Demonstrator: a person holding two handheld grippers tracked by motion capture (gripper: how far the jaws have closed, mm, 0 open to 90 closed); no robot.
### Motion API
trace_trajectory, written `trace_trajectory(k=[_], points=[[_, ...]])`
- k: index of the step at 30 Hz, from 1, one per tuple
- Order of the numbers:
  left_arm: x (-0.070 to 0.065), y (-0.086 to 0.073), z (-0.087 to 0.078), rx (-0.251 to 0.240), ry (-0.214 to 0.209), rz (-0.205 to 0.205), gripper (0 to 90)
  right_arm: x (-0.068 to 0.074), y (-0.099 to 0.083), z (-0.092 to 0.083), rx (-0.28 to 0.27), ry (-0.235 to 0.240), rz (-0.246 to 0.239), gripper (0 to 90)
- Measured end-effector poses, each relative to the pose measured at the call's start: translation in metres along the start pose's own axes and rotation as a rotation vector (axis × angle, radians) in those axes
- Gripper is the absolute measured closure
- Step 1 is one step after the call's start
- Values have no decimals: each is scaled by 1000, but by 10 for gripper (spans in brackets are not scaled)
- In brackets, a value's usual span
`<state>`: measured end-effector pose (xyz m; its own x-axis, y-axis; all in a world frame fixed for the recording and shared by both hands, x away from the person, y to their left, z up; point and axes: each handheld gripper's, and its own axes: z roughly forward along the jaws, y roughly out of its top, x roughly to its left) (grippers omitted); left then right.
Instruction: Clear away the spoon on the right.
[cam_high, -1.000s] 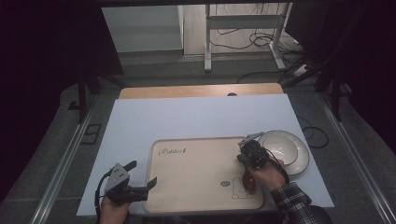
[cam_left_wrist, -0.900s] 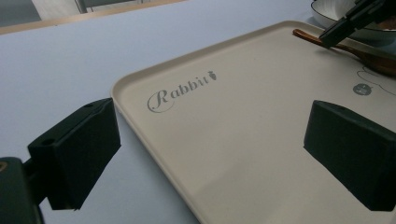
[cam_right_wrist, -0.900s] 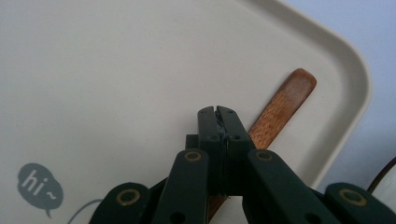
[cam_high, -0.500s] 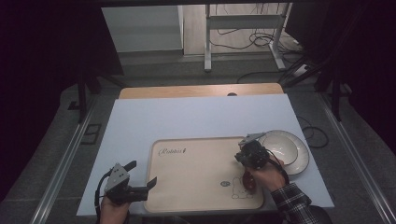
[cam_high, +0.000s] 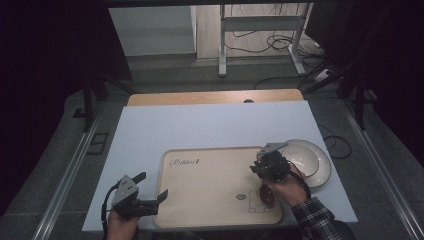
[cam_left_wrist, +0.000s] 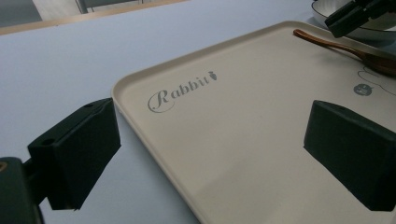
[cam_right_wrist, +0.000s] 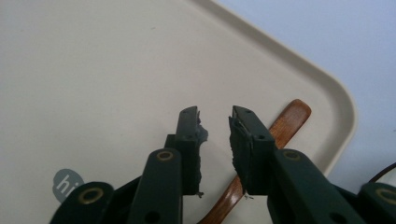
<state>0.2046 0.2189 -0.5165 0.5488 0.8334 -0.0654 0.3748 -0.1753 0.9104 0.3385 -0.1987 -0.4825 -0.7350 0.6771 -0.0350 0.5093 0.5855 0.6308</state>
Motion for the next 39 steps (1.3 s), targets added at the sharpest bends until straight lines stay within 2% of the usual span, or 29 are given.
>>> trace_trajectory(k=[7,8,15,23,39], points=[[0,0,0,1,1,1,32,0,-1,-3,-15,13,8,645],[0,0,0,1,1,0,32,0,-1,-5,-21,14,13,610],[0,0,0,3,2,1,32,-1,-2,-12,-59,19,16,518],[0,0,0,3,2,1,32,1,-2,-19,-84,36,7,480],[0,0,0,4,0,0,32,4,-8,-33,-128,20,-15,392]])
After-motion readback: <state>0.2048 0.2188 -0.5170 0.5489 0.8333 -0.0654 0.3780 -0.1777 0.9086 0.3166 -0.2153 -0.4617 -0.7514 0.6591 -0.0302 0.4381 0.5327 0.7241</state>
